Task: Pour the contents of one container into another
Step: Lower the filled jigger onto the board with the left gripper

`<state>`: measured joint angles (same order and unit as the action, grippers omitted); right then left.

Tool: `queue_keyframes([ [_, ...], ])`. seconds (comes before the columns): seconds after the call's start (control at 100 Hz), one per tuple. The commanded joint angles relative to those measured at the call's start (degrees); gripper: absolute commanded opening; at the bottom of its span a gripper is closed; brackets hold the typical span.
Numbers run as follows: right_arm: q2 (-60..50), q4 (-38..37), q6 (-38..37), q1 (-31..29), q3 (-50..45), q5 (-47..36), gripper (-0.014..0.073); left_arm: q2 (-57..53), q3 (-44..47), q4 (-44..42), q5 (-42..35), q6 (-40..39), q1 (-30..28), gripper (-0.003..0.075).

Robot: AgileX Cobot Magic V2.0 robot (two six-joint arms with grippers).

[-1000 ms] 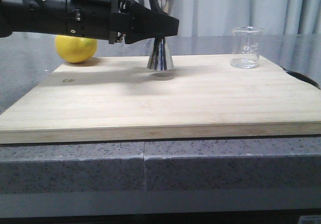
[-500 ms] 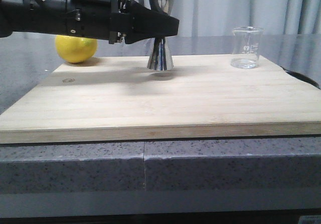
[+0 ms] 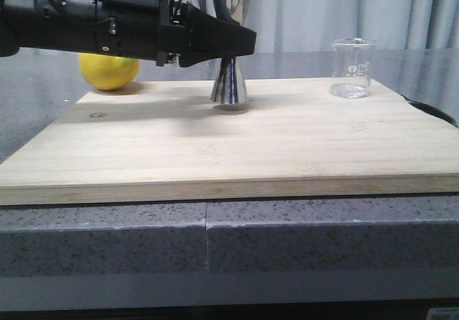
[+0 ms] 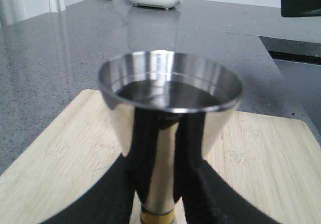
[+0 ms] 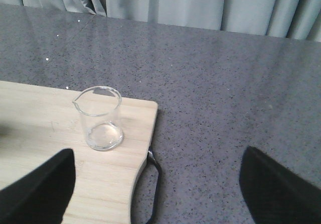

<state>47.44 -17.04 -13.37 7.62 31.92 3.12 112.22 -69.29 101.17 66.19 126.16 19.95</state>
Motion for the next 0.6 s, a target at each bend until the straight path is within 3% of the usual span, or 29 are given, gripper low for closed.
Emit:
queue_keyframes([
  [0.0,-0.7,-0.4,0.4,-0.3,1.4,-3.8,0.0598,-1.7,-1.7,5.0,3.5,0.3,0.5,0.0185],
  [0.43,-0.7,-0.4,0.4,-0.3,1.4,-3.8,0.0598,-1.5,-1.7,5.0,4.8,0.3,0.5,0.0186],
  [0.59,-0.7,-0.4,0.4,-0.3,1.4,-3.8,0.0598,-1.5,-1.7,5.0,4.8,0.3,0.5,0.0246],
])
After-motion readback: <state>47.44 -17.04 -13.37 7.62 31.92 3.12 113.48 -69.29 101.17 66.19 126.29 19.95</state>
